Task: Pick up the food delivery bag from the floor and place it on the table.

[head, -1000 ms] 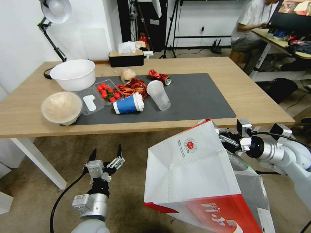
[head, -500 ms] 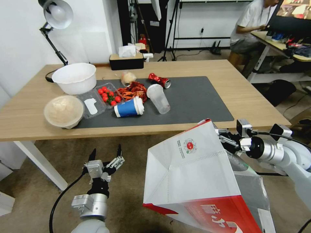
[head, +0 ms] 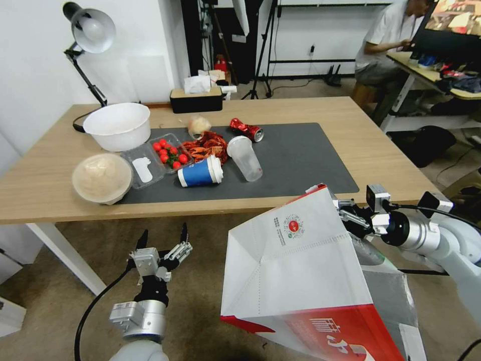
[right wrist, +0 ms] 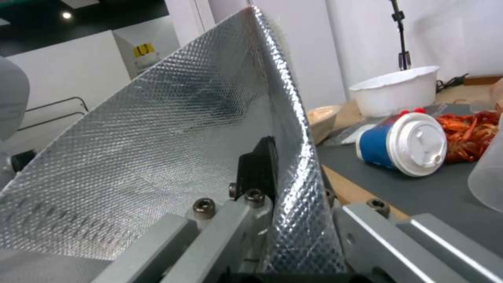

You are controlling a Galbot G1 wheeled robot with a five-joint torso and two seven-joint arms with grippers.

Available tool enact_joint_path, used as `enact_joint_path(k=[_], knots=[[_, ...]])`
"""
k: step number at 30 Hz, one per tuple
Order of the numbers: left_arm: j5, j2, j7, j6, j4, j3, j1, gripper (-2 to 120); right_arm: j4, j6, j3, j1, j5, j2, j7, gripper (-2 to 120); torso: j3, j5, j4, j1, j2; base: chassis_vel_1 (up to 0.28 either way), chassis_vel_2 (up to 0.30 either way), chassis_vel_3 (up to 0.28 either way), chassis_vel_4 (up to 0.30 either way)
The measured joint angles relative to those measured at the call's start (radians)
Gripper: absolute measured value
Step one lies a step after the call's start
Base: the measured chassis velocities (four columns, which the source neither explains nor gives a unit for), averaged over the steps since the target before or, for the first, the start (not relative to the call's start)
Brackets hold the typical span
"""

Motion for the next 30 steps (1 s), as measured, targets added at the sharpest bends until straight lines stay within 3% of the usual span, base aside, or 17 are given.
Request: enact_joint_path(k=[14, 30], knots=[[-0.019, 0.001, -0.003, -0.014, -0.002, 0.001, 0.003, 100, 0.001, 0.001, 0.004, 0.0, 0.005, 0.0, 0.006, 0, 0.037, 0.0, 0.0, 0.027, 0.064, 0.0, 0.0, 0.0, 0.0], [-0.029, 0.004, -0.016, -0.021, -0.004, 0.0, -0.001, 100, 0.033, 0.014, 0.025, -0.014, 0.044, -0.024, 0.062, 0, 0.037, 0.0, 0.0, 0.028, 0.065, 0.0, 0.0, 0.0, 0.0]])
